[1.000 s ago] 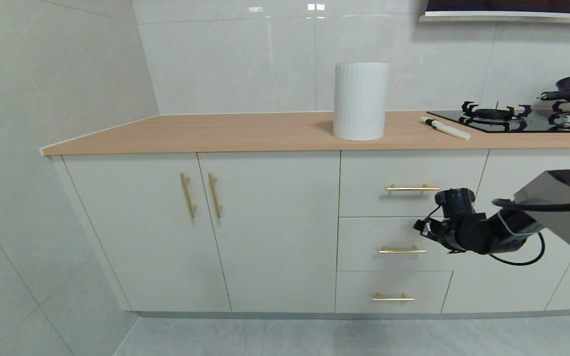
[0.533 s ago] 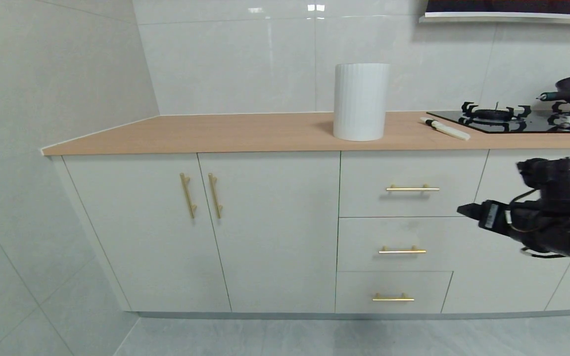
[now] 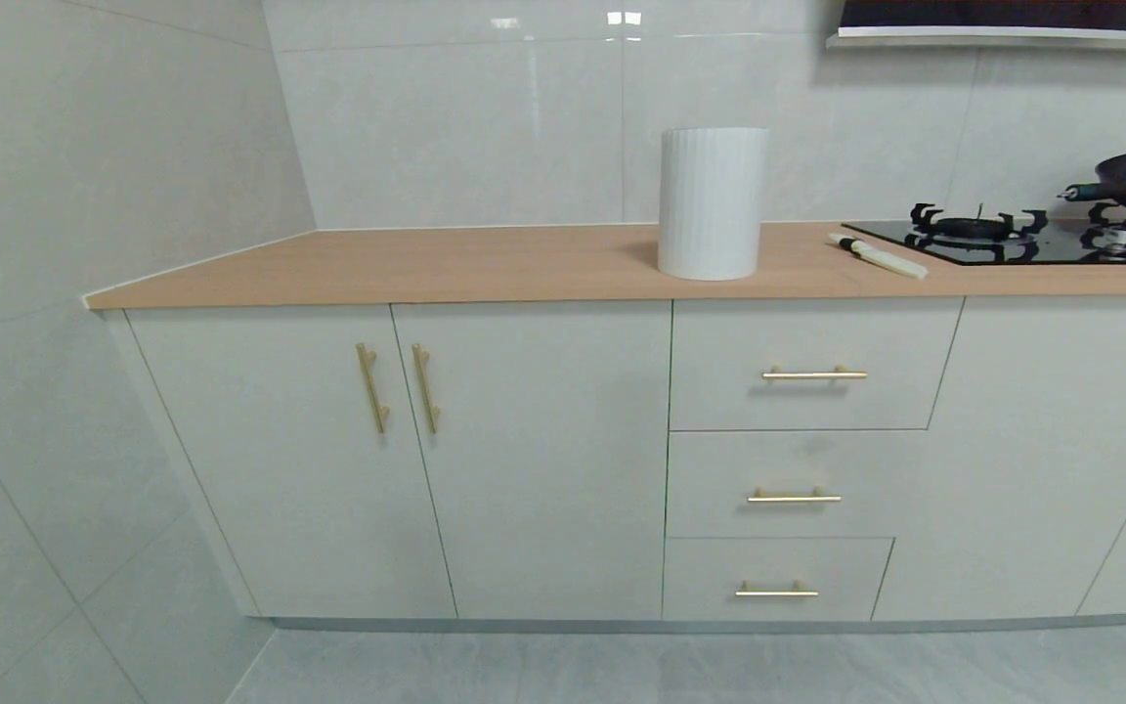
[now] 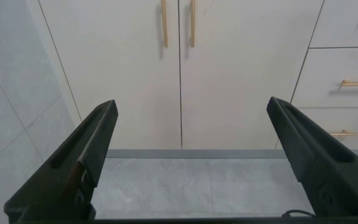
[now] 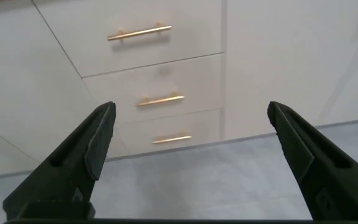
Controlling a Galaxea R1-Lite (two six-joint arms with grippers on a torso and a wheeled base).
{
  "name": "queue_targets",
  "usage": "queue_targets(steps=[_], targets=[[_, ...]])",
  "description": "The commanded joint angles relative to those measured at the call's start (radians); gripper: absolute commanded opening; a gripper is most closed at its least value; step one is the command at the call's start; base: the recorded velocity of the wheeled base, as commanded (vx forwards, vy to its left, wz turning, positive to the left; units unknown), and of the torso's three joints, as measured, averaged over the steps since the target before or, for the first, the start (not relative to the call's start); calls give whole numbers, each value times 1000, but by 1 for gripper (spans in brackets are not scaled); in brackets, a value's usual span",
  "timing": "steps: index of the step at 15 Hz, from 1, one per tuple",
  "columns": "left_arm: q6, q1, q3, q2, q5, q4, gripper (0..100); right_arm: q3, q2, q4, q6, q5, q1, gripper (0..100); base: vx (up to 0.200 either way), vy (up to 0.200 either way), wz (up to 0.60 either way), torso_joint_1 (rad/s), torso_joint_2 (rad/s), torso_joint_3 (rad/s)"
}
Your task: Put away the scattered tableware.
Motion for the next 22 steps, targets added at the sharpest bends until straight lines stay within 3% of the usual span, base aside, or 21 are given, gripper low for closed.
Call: queue_targets(steps=[1, 3, 6, 7, 9, 10, 13, 16, 22], targets=[[0, 0, 0, 0, 0, 0, 100, 21, -387, 201, -96, -79, -2, 100, 0, 0, 0, 0, 0, 0], [0, 0, 0, 0, 0, 0, 100, 27, -499, 266, -124, -128, -20, 100, 0, 0, 0, 0, 0, 0], [0, 0, 0, 0, 0, 0, 100, 30, -636, 438, -141, -123, -129, 100, 0, 0, 0, 0, 0, 0], [0, 0, 0, 0, 0, 0, 100, 50, -667, 442, -138, -112, -115, 100, 0, 0, 0, 0, 0, 0], [0, 0, 0, 0, 0, 0, 100, 92, -668, 419, -129, -77, -114, 100, 0, 0, 0, 0, 0, 0], [0, 0, 0, 0, 0, 0, 100, 138, -668, 361, -83, 26, -114, 100, 0, 0, 0, 0, 0, 0], [0, 0, 0, 0, 0, 0, 100, 288, -668, 201, -75, 198, -114, 100, 0, 0, 0, 0, 0, 0], [0, 0, 0, 0, 0, 0, 100, 446, -668, -13, -81, 247, -114, 100, 0, 0, 0, 0, 0, 0], [0, 0, 0, 0, 0, 0, 100, 446, -665, 36, -102, 248, -109, 100, 0, 0, 0, 0, 0, 0]])
